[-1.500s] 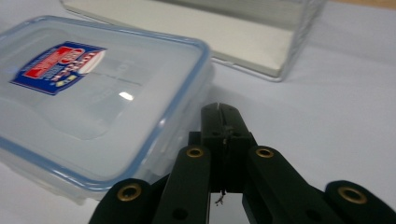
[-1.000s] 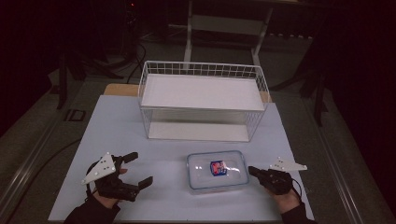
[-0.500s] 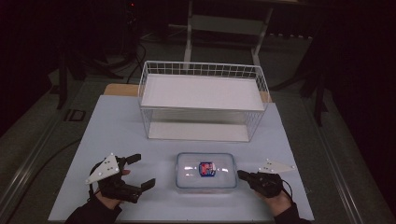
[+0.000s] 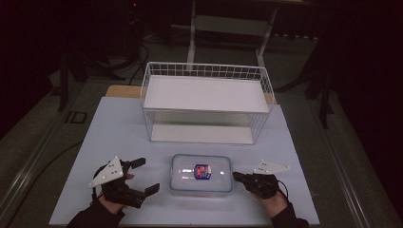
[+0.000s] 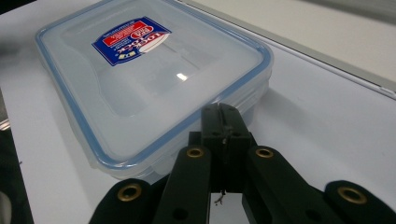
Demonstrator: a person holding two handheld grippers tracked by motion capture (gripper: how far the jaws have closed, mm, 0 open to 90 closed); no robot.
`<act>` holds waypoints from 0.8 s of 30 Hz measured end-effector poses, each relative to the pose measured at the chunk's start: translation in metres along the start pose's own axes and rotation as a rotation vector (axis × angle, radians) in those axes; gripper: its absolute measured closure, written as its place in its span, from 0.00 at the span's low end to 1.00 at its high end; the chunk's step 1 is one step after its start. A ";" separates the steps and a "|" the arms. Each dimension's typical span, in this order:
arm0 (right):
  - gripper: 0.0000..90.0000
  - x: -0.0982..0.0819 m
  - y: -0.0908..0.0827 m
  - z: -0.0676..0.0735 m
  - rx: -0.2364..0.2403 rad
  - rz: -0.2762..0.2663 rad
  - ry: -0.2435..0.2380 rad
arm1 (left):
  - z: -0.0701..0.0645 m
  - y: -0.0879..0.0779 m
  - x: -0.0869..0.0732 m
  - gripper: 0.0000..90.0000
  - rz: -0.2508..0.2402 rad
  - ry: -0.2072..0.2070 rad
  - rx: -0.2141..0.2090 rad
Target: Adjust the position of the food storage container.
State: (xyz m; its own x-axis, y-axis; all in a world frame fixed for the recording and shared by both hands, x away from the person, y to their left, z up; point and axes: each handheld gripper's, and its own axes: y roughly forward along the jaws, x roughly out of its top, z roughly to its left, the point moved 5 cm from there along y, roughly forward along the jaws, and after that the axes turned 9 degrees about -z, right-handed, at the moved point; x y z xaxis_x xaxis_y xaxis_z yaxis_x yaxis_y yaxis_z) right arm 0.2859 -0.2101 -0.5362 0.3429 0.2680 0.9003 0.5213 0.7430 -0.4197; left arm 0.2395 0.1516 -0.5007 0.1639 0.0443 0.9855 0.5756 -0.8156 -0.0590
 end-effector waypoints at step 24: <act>1.00 0.015 0.025 -0.004 -0.005 -0.036 -0.026 | -0.004 0.003 -0.002 0.00 0.021 0.007 -0.013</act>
State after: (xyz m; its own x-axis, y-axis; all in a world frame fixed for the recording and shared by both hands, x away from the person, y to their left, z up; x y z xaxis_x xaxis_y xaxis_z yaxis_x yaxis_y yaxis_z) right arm 0.3071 -0.1900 -0.5333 0.3037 0.2571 0.9174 0.5367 0.7494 -0.3877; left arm 0.2376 0.1467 -0.5021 0.1707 0.0233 0.9851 0.5620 -0.8235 -0.0779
